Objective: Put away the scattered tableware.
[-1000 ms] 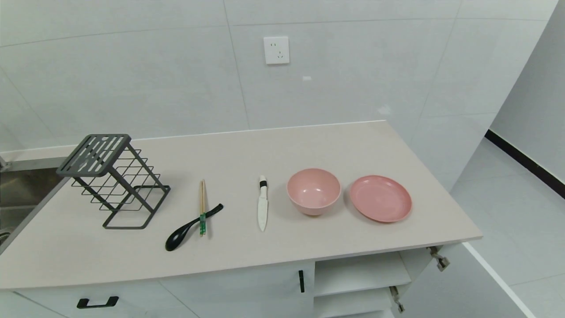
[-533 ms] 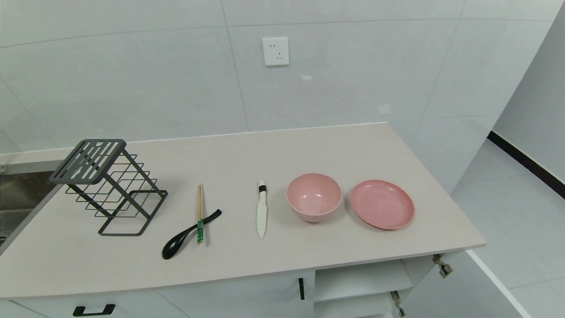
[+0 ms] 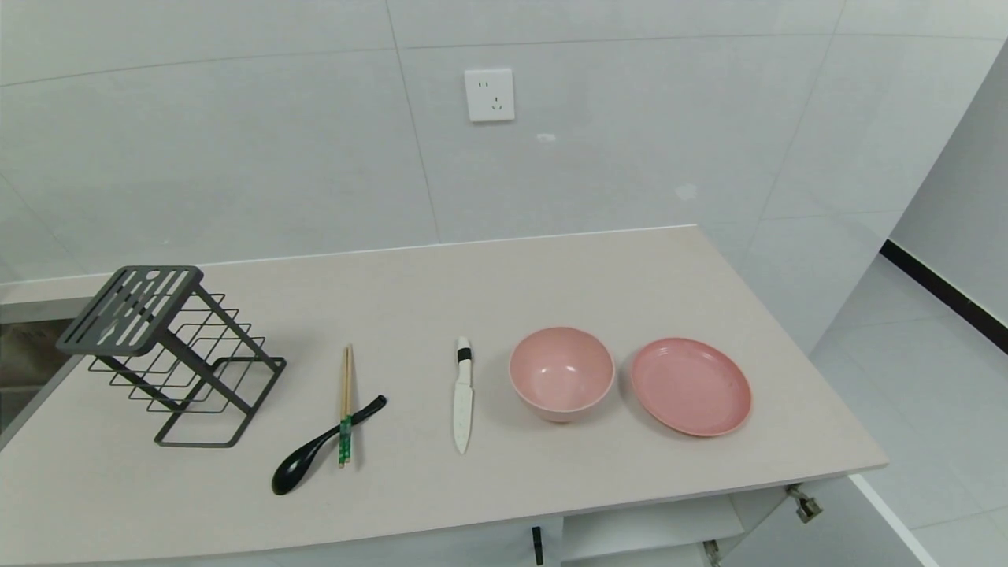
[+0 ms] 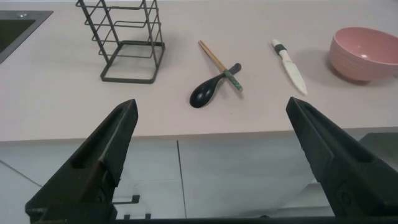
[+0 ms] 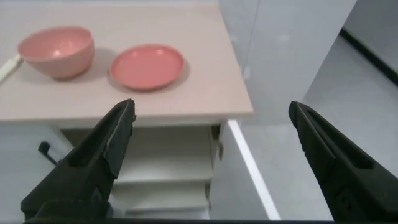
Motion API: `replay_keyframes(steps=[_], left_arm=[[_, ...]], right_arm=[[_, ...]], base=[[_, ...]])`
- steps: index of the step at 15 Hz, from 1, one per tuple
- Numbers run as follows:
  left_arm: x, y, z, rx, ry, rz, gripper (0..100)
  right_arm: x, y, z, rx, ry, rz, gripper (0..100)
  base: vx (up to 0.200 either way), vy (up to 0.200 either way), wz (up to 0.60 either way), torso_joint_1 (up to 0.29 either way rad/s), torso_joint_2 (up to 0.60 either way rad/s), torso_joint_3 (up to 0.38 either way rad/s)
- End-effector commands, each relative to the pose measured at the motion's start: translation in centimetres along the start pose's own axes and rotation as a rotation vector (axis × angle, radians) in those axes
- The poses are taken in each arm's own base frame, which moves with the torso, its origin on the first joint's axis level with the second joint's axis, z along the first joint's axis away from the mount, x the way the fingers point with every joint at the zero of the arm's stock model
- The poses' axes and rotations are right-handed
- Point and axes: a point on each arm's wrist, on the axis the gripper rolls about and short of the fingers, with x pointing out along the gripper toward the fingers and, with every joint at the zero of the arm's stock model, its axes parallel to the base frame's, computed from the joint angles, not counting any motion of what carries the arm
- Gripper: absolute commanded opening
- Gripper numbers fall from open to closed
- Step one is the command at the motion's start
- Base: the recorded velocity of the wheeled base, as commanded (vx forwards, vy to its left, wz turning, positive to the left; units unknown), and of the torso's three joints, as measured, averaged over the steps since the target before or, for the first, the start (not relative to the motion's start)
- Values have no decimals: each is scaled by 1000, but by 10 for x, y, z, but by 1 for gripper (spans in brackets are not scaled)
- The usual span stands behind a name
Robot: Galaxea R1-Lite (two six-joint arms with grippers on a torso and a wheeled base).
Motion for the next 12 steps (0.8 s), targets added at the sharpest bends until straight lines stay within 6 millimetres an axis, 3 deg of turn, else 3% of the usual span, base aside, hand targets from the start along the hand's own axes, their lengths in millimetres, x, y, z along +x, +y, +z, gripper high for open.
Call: replay_keyframes(steps=[1,3,7,8,10,12], left_arm=[[0,0,0,0,1,2,100],[0,0,0,0,-1,0,100],[0,0,0,3,1,0,100],[0,0,0,3,1,0,100],[0,0,0,3,1,2,100],[0,0,0,4,1,0,100]], right_arm=[[0,0,7,-11,-68,-1,100],[-2,0,18,-67,-177,-3,100],[1,1,20,-59,-94,58,100],[5,1,35,-48,36,87,100],[15,1,47,-40,108,133,100],[44,0,58,-44,211,188,100]], base=[[0,0,0,0,0,0],[0,0,0,0,0,0],[0,0,0,0,0,0],[0,0,0,0,0,0],[0,0,0,0,0,0],[0,0,0,0,0,0]])
